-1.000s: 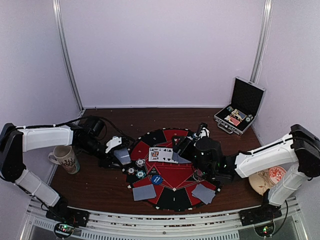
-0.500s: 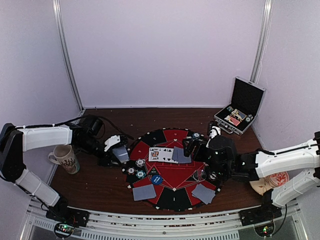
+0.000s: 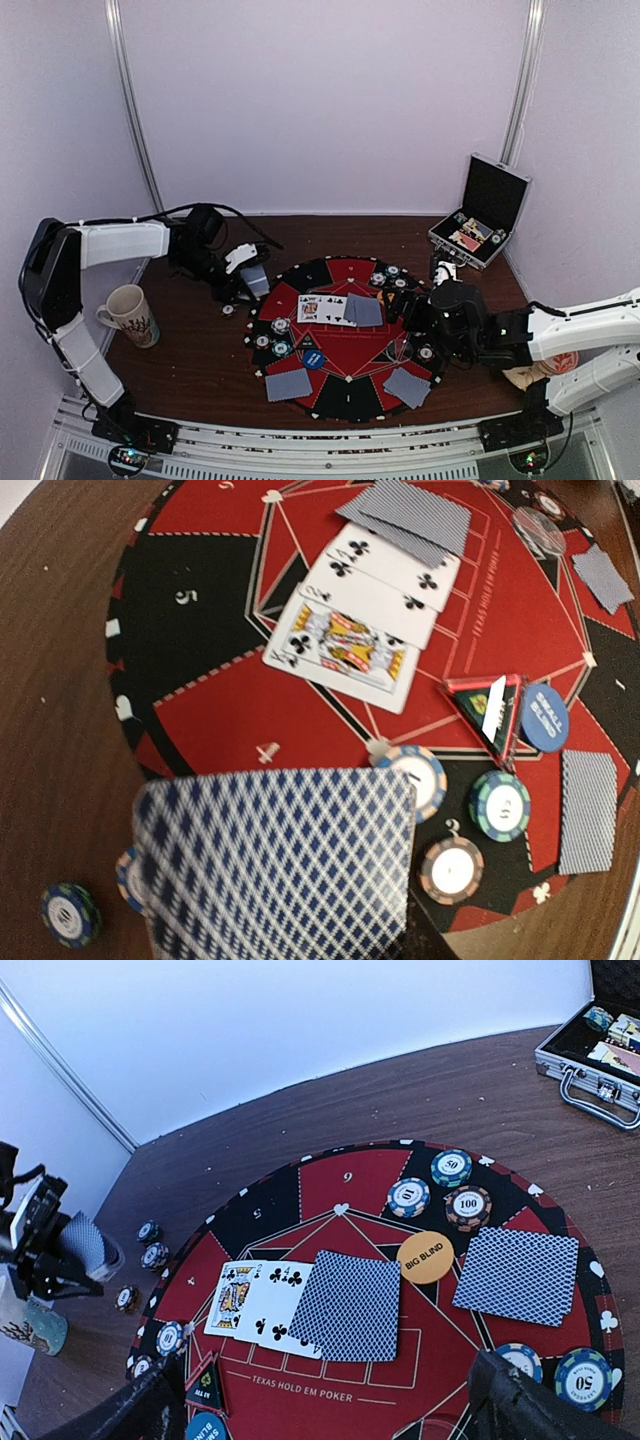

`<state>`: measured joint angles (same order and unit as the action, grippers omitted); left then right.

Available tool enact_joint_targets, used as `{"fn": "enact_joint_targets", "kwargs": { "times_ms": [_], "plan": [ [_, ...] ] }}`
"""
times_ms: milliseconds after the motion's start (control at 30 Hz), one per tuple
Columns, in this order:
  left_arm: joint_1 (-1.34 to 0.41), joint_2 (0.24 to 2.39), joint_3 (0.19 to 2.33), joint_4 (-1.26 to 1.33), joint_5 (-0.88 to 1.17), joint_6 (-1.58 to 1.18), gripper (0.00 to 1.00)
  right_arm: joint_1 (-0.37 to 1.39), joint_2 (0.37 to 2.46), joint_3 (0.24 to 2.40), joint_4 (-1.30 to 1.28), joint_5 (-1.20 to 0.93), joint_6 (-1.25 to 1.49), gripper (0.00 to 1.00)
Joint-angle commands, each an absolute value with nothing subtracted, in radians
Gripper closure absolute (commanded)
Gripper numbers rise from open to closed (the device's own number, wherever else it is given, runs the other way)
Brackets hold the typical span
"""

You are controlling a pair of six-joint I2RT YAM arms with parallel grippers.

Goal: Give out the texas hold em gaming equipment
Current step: Place the face-down deck piles in position5.

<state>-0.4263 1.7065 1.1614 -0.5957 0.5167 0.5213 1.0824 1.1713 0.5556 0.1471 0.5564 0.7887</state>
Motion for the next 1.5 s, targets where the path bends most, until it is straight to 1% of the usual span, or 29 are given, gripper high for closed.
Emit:
{"fn": "enact_joint_targets", "kwargs": {
  "times_ms": [0,267,567,667,933,1000,1067,1167,1233,1400,1433,1467],
  "plan": [
    [-0.44,1.827,1.341,-0.655,0.505,0.505,0.65,1.089,1.151,0.539,0.125,0.589,0.789,0.0],
    [-0.483,2.079,1.648,-0.668,0.527,0.461,0.65,1.09,1.155,0.538,0.127,0.597,0.795,0.0],
    [-0.483,2.378,2.065,-0.713,0.53,0.403,0.65,1.091,1.172,0.529,0.139,0.607,0.799,0.0],
    [-0.484,2.444,2.125,-0.71,0.496,0.397,0.65,1.091,1.176,0.525,0.142,0.61,0.802,0.0],
    [-0.484,2.544,2.179,-0.666,0.411,0.391,0.61,1.092,1.199,0.52,0.181,0.596,0.803,0.0],
    [-0.485,2.566,2.204,-0.679,0.407,0.391,0.57,1.093,1.207,0.519,0.185,0.595,0.803,0.0],
    [-0.486,2.58,2.218,-0.695,0.408,0.392,0.47,1.092,1.209,0.513,0.184,0.596,0.805,0.0],
    [-0.487,2.587,2.208,-0.698,0.401,0.394,0.29,1.093,1.2,0.5,0.187,0.602,0.808,0.0],
    [-0.488,2.591,2.2,-0.698,0.388,0.394,0.21,1.093,1.19,0.495,0.19,0.605,0.806,0.0],
    [-0.488,2.592,2.186,-0.699,0.379,0.393,0.07,1.093,1.174,0.488,0.193,0.603,0.81,0.0],
    [-0.488,2.589,2.186,-0.699,0.38,0.391,0.03,1.094,1.175,0.489,0.194,0.603,0.811,0.0],
    [-0.489,2.582,2.186,-0.699,0.381,0.389,0.02,1.093,1.174,0.488,0.194,0.603,0.81,0.0]
  ]
}}
